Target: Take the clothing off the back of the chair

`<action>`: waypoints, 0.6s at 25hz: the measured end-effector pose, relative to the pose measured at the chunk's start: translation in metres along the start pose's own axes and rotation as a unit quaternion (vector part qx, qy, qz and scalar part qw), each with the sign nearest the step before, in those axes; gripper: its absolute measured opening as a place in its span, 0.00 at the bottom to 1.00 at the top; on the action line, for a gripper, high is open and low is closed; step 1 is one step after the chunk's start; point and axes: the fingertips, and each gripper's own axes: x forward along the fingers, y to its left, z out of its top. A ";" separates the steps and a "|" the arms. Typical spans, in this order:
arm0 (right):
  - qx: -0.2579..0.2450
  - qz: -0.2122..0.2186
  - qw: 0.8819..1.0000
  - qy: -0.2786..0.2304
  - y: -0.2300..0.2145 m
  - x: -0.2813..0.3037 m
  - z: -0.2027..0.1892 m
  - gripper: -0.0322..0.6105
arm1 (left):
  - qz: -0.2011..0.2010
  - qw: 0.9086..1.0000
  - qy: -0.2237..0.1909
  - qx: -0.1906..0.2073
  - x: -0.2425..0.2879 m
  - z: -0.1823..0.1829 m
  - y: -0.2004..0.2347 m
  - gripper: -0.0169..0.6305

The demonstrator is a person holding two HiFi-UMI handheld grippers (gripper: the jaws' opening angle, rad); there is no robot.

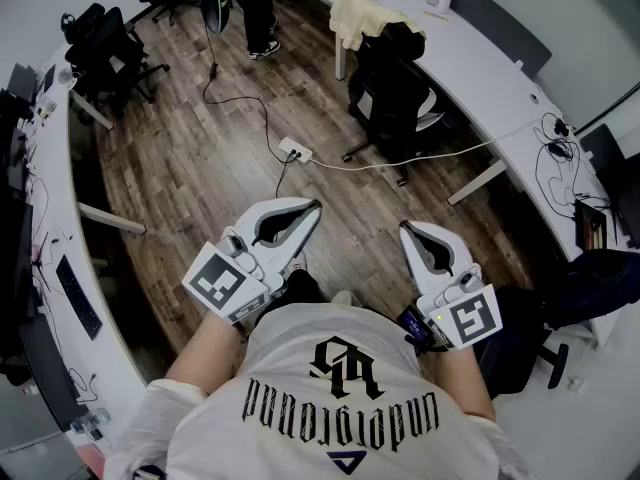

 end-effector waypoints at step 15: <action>0.008 0.021 1.000 0.000 -0.001 0.041 0.003 0.06 | -0.003 1.000 0.006 -0.009 -0.003 -0.007 0.037 0.10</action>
